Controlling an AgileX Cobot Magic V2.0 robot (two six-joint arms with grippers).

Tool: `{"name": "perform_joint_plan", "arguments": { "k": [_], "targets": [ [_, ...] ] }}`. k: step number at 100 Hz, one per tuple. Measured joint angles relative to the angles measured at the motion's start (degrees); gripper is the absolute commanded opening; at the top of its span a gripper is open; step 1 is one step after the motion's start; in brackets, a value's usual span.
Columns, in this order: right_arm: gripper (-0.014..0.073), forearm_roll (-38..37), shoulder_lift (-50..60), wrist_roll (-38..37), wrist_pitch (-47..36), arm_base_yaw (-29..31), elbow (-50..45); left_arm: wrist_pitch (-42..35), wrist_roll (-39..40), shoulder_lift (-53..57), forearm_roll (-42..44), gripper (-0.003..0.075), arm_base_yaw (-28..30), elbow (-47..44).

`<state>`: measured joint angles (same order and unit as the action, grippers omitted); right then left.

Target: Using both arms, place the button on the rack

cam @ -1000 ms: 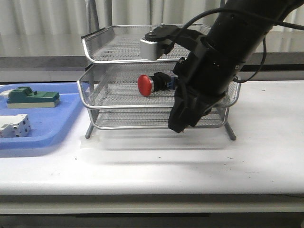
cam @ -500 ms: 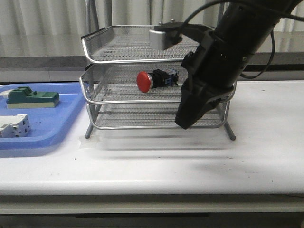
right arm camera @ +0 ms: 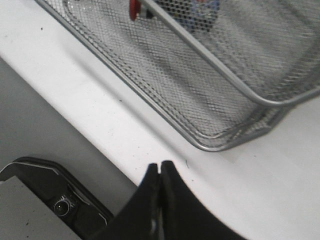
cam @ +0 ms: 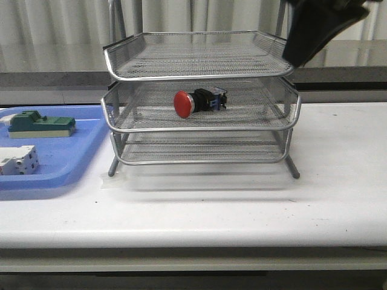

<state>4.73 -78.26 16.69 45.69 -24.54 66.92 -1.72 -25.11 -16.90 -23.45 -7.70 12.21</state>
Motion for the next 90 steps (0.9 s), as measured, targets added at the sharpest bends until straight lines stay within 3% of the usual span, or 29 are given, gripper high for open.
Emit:
{"name": "perform_joint_plan", "arguments": {
  "k": [27,65,90],
  "targets": [
    [-0.0060,-4.41,14.31,-6.30,1.76,0.13,-5.04,0.00,0.00,0.00,0.00,-0.0020,0.00,0.00],
    [-0.0060,-16.09,37.67,-23.27,3.15,0.13,-19.48,0.00,0.00,0.00,0.00,-0.0020,0.00,0.00],
    [-0.0060,-17.12,54.24,-25.73,5.75,0.13,-26.70,0.00,0.00,0.00,0.00,-0.0020,0.00,0.00]
  ]
}}
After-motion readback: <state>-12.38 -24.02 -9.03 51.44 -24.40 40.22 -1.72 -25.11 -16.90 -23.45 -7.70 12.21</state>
